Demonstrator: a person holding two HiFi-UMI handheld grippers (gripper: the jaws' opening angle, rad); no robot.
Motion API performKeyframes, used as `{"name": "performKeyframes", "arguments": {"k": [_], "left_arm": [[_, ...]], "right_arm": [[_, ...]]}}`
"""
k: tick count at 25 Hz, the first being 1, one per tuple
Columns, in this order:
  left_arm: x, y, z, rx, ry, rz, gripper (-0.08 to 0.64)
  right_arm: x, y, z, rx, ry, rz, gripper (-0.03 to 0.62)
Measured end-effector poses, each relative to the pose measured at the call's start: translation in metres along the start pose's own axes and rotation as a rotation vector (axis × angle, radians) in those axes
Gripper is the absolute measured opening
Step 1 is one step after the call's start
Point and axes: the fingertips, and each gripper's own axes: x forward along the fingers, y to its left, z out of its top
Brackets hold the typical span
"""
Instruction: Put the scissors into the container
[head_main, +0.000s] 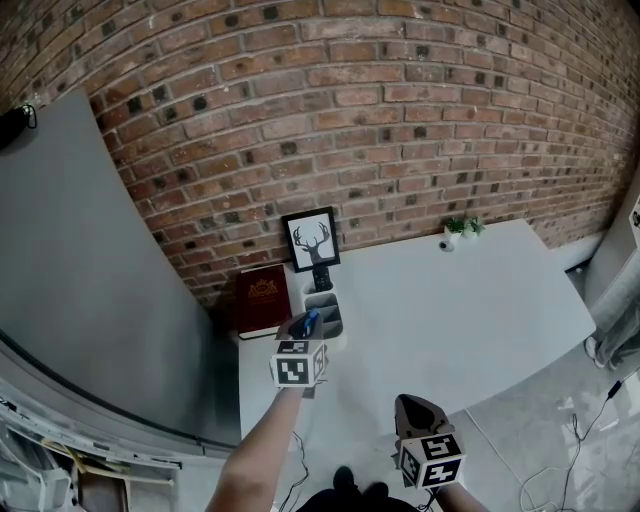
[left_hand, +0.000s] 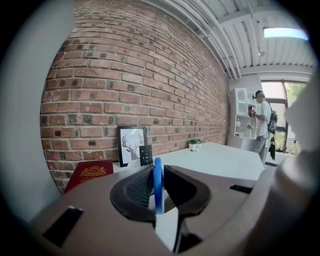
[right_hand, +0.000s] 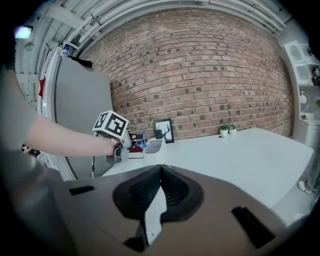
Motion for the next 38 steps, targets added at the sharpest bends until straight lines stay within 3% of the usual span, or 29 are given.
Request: {"name": "performKeyframes", "arguments": {"k": [8, 16, 23, 31, 38], "left_arm": [[-0.004, -0.004, -0.008, -0.009, 0.021, -0.005, 0.049], [-0.017, -0.011, -0.031, -0.04, 0.055, -0.012, 0.112], [-0.037, -0.015, -0.06, -0.046, 0.102, 0.001, 0.117], [-0.064, -0.031, -0.084, -0.104, 0.124, 0.0, 0.115], [-0.086, -0.046, -0.101, -0.054, 0.149, -0.013, 0.08]], "right_arm": [[-0.001, 0.0, -0.002, 0.003, 0.008, 0.007, 0.0], [-0.003, 0.002, -0.004, 0.005, 0.009, 0.023, 0.0], [-0.006, 0.003, -0.006, 0.006, 0.008, 0.034, 0.0], [-0.01, 0.001, -0.009, 0.005, 0.015, 0.043, 0.0], [-0.008, 0.002, -0.012, 0.007, 0.016, 0.056, 0.0]]}}
